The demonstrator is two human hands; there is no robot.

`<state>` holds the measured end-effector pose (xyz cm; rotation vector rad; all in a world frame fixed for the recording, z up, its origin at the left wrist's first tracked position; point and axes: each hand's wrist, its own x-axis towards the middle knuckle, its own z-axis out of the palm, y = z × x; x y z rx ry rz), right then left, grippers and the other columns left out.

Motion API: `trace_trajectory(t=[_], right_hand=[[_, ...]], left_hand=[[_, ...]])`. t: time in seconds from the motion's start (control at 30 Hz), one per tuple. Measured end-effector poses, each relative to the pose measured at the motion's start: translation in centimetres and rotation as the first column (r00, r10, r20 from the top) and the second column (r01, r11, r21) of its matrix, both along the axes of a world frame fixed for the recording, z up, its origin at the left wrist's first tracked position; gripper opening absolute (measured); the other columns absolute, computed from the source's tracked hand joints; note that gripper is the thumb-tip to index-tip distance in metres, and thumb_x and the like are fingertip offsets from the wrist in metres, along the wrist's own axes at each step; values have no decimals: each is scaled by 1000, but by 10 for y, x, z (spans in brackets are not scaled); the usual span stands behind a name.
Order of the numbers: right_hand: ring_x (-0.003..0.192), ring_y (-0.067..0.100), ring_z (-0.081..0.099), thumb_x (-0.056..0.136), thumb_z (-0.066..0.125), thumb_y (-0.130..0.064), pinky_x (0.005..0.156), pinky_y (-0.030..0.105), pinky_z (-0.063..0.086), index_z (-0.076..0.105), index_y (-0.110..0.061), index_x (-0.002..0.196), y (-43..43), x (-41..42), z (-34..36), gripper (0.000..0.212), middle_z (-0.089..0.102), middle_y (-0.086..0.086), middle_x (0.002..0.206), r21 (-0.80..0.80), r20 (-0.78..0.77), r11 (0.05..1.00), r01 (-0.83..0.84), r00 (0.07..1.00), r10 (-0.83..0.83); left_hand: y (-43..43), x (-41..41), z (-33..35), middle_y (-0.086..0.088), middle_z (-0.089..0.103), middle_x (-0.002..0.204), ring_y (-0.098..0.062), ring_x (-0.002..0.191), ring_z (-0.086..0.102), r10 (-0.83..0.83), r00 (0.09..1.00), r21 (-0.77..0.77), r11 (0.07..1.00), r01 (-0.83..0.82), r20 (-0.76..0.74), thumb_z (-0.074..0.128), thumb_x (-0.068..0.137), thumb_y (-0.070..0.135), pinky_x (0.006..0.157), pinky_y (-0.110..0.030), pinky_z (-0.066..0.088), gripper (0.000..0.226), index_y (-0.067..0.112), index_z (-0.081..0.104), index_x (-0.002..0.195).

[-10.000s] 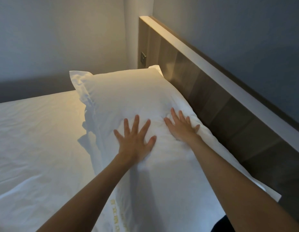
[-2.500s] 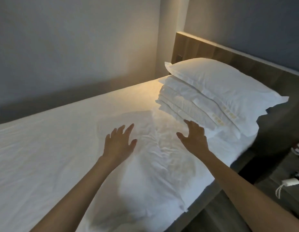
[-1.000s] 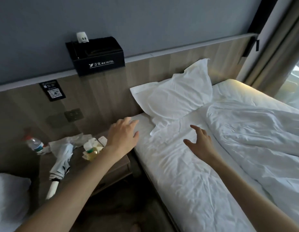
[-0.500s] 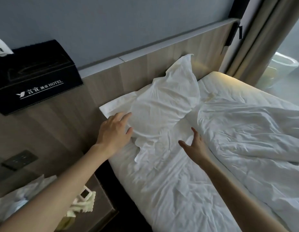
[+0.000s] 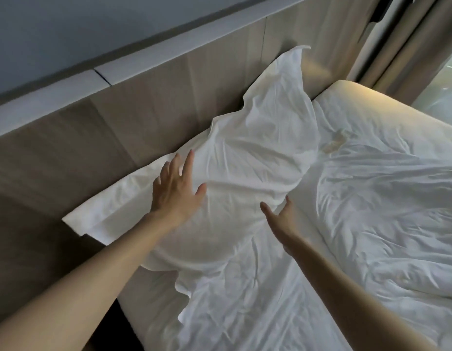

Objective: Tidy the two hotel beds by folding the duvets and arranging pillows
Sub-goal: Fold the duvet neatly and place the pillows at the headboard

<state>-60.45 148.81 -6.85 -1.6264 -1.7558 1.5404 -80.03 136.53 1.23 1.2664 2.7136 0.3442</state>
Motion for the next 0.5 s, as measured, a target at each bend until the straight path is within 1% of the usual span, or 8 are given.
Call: trace_trajectory(t=[0.07,0.13,0.2,0.23,0.3,0.37,0.4,0.5], right_hand=[[139,29,33,89,61,-48,108,53,37,6,-24,154,17,-19,-28,89,21,3,158,-86,-36,993,75,996,-78],[138,28,34,89,62,-48,105,56,40,-1,-31,154,31,-36,-55,91,19,-1,158,-190,-79,971,144,984,-161],[137,29,36,83,67,-54,103,58,40,-8,-40,151,40,-51,-78,102,18,-8,157,-282,-128,938,203,961,-246],[137,28,37,78,72,-57,104,58,39,-10,-42,150,43,-57,-89,110,19,-10,157,-305,-141,924,232,948,-285],[135,26,39,74,77,-54,108,53,36,-12,-40,151,47,-67,-108,119,24,-8,154,-323,-138,895,308,920,-367],[134,23,39,75,79,-46,110,38,32,-13,-36,152,50,-74,-125,120,28,-5,153,-323,-130,868,378,890,-436],[134,23,40,73,80,-46,109,35,31,-12,-35,152,51,-78,-134,122,30,-3,153,-314,-130,860,401,879,-458],[132,24,45,66,84,-50,112,38,33,-3,-33,153,51,-85,-151,124,38,0,150,-293,-111,835,465,851,-513]], left_hand=[[27,-25,-25,-8,2,161,-28,147,6,4,1000,-13,1000,-4,-2,44,94,54,115,-49,20,80,28,-2,154],[49,-43,-46,-7,6,160,-28,147,8,28,1000,-47,998,-29,-7,44,90,61,116,-51,15,85,29,-2,154],[69,-52,-65,-7,20,156,-30,141,22,54,998,-41,998,-56,-43,43,83,72,113,-49,16,92,27,3,154],[77,-54,-72,-9,30,150,-32,134,31,63,995,-18,998,-65,-84,40,78,78,110,-48,21,97,26,8,154],[90,-57,-82,-14,44,136,-35,119,43,65,989,23,998,-63,-132,36,68,85,101,-45,31,106,25,15,153],[99,-61,-91,-17,48,132,-38,115,47,57,995,37,998,-54,-84,48,70,83,100,-45,34,105,30,13,153],[102,-63,-95,-19,49,130,-39,115,48,56,996,33,998,-54,-63,54,70,79,99,-45,34,104,33,12,153],[111,-66,-102,-22,52,122,-41,111,50,63,997,-15,998,-64,-50,56,70,77,98,-46,36,100,42,9,151]])
